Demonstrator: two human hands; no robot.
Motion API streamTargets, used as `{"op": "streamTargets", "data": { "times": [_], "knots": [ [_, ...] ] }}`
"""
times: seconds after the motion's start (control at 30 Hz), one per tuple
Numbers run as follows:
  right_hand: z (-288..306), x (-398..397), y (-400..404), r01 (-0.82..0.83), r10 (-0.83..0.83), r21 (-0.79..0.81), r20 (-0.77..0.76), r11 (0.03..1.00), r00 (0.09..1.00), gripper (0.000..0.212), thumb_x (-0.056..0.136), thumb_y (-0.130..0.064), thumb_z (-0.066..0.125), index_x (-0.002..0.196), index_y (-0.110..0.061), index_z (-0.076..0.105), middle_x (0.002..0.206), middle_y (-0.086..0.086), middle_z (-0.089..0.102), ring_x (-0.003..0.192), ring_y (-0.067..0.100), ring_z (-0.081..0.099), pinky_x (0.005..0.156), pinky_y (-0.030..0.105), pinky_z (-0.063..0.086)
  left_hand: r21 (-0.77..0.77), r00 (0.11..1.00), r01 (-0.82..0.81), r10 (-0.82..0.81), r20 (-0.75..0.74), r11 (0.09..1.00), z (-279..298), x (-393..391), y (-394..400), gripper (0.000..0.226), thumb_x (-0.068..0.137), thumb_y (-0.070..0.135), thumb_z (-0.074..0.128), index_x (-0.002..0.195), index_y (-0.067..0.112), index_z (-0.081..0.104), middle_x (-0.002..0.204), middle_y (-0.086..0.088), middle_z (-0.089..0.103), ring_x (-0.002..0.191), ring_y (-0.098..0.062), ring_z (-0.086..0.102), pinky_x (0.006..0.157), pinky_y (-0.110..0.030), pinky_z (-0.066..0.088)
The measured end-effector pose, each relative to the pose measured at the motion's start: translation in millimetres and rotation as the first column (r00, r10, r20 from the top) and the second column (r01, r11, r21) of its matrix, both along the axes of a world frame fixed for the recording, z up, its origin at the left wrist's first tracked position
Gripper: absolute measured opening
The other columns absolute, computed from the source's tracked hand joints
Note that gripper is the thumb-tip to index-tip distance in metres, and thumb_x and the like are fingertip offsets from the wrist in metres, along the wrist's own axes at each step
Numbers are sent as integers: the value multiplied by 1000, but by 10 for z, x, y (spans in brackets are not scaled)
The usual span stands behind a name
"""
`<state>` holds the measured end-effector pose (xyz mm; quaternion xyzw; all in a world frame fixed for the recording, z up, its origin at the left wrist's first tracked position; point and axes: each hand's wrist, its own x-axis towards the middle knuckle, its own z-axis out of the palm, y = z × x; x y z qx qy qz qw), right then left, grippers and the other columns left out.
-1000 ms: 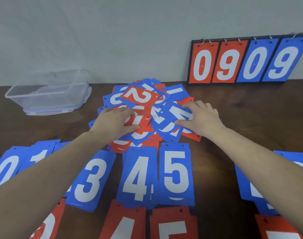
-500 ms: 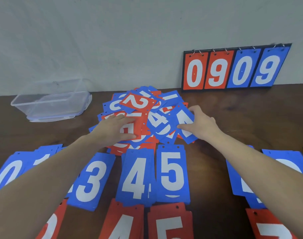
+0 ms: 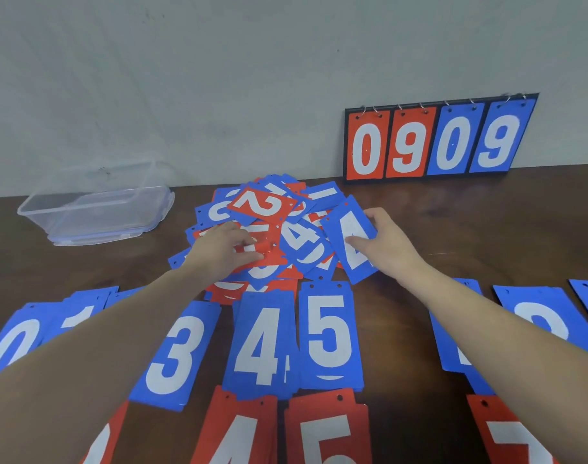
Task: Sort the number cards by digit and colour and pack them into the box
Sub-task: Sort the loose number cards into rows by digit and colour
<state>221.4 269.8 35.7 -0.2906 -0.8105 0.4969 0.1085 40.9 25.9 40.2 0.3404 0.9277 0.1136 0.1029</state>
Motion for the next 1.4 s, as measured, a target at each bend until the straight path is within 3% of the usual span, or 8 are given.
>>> {"op": "streamTargets", "data": {
  "times": [0.2, 0.33, 0.57, 0.77, 0.97, 1.13, 1.3, 1.4],
  "knots": [
    [94, 79, -64, -10, 8, -27, -45, 1000, 999, 27, 100, -30, 61, 122, -26, 46, 108, -14, 62, 83, -2, 64, 56, 12, 48, 176, 999, -32, 25, 41, 984, 140, 153, 13, 37, 92, 52, 64, 124, 35, 58, 123, 11, 60, 108, -10, 55, 84, -27, 47],
    [161, 118, -123, -4, 0, -110, -36, 994, 999, 29, 101, -32, 59, 126, -26, 45, 115, -8, 64, 92, 6, 68, 71, 25, 57, 351, 997, -57, 35, 69, 935, 313, 329, 45, 46, 92, 47, 68, 132, 35, 49, 113, 12, 53, 105, -14, 56, 93, -37, 53],
    [248, 340, -213, 36, -57, -274, -72, 961, 996, 26, 102, -26, 57, 126, -24, 47, 117, -5, 66, 95, 13, 70, 69, 27, 57, 533, 948, -210, 38, 315, 820, 457, 677, 54, 49, 95, 45, 62, 140, 48, 40, 123, 11, 54, 112, -12, 58, 96, -35, 51],
    [263, 638, -245, 49, -64, -344, -33, 938, 997, 32, 104, -26, 54, 133, -31, 41, 113, -6, 67, 90, 14, 73, 65, 29, 59, 564, 826, -342, -46, 562, 752, 412, 1002, -55, 52, 100, 9, 56, 130, 51, 48, 118, 11, 57, 97, -15, 68, 65, -24, 58],
    [300, 1020, -165, 22, -38, -282, -51, 959, 998, 60, 101, -12, 57, 146, -41, 30, 120, -8, 67, 98, 17, 73, 80, 40, 63, 584, 787, -361, -98, 609, 727, 386, 1217, -79, 46, 96, 2, 62, 109, 46, 68, 134, 6, 60, 116, -26, 65, 89, -48, 60],
    [233, 1318, -170, -55, 45, -247, -46, 967, 998, 88, 96, 1, 61, 148, -52, 15, 117, -6, 70, 96, 15, 74, 79, 39, 62, 595, 741, -374, -156, 653, 712, 356, 1428, -13, 44, 96, 3, 61, 109, 45, 70, 125, 6, 69, 104, -22, 72, 86, -50, 60],
    [174, 1470, -178, -15, 6, -218, -39, 976, 999, 75, 95, 0, 63, 140, -49, 27, 113, -3, 72, 89, 14, 75, 67, 33, 61, 582, 722, -395, -151, 675, 711, 328, 1550, -39, 51, 97, 4, 60, 108, 53, 71, 125, 17, 67, 113, -22, 68, 91, -50, 58],
    [166, 1486, -217, -7, 2, -221, -25, 975, 1000, 58, 97, -4, 62, 128, -46, 36, 110, 2, 73, 87, 17, 76, 74, 46, 63, 576, 704, -451, -125, 699, 682, 332, 1568, -130, 45, 98, 7, 60, 113, 49, 70, 121, 16, 70, 107, -19, 71, 91, -50, 58]
  ]
}}
